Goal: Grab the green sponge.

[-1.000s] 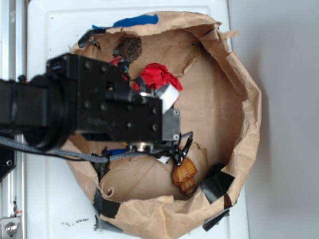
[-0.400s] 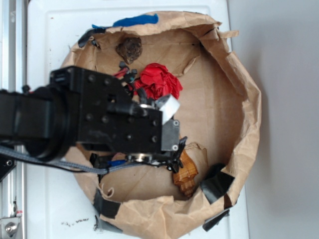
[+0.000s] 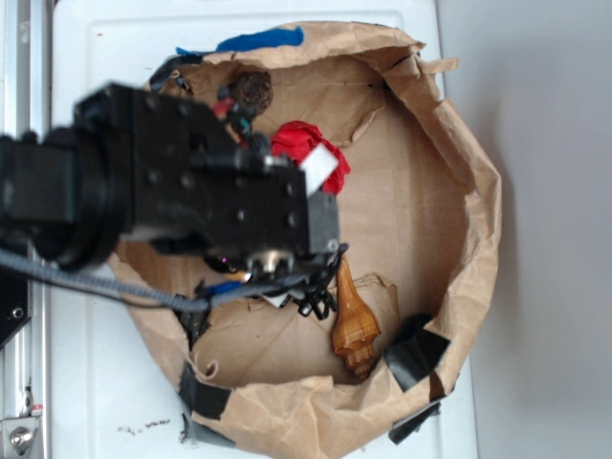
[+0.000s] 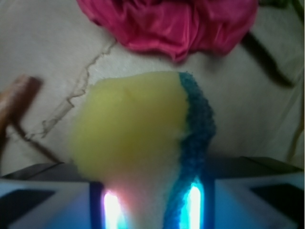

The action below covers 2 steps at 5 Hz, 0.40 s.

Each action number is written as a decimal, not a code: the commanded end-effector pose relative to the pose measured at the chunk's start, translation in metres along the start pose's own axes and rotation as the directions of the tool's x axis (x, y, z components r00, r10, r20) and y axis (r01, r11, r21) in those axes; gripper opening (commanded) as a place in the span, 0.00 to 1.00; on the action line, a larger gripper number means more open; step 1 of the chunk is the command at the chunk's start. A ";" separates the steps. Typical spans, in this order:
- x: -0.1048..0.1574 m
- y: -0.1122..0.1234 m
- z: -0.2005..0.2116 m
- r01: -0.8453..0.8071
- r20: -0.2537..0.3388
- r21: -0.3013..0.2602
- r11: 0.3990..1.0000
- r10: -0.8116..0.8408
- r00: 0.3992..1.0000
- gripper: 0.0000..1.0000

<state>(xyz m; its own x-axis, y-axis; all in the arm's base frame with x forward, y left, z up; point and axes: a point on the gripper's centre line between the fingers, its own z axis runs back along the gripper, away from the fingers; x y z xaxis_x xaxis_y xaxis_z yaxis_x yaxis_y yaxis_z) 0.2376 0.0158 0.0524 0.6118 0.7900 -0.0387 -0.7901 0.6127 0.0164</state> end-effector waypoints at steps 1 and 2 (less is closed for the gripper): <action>0.015 -0.012 0.074 0.379 0.054 0.043 0.924 -0.381 0.923 0.00; 0.018 0.004 0.092 0.385 0.093 0.009 0.923 -0.384 0.919 0.00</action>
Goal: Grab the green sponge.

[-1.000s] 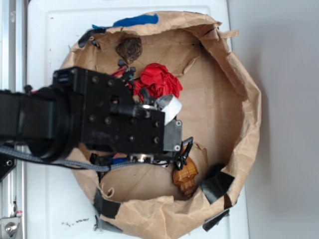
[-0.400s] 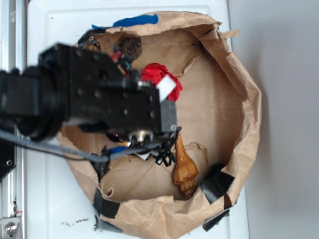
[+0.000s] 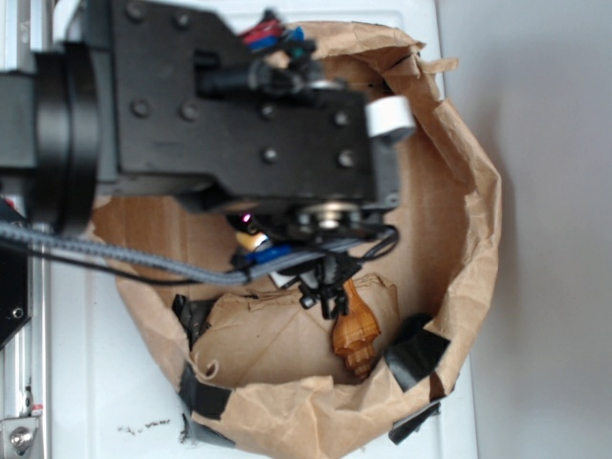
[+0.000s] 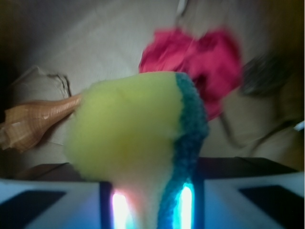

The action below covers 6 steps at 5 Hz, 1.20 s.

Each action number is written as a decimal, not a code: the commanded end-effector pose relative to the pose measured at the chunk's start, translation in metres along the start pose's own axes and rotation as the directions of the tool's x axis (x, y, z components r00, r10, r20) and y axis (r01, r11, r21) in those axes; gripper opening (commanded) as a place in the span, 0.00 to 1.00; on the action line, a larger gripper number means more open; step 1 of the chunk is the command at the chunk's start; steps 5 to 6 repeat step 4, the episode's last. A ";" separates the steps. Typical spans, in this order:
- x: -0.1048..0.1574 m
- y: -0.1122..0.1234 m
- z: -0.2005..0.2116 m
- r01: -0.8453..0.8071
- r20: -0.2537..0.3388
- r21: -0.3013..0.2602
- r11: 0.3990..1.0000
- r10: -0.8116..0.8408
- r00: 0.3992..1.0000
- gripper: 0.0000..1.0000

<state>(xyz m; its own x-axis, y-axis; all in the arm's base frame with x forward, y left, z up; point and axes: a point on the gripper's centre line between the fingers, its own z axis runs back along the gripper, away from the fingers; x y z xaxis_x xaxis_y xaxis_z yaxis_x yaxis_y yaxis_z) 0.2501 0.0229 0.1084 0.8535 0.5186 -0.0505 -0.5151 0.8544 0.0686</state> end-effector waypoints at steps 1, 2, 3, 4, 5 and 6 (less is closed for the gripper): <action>-0.002 0.018 0.065 0.039 0.225 -0.177 0.983 0.002 0.974 0.00; 0.001 0.016 0.079 0.048 0.167 -0.181 0.982 -0.017 0.986 0.00; -0.003 0.015 0.081 0.051 0.147 -0.175 0.983 -0.025 0.989 0.00; -0.006 0.010 0.074 0.066 0.165 -0.125 0.990 -0.045 0.985 0.00; -0.006 0.010 0.074 0.066 0.165 -0.125 0.990 -0.045 0.985 0.00; -0.006 0.010 0.074 0.066 0.165 -0.125 0.990 -0.045 0.985 0.00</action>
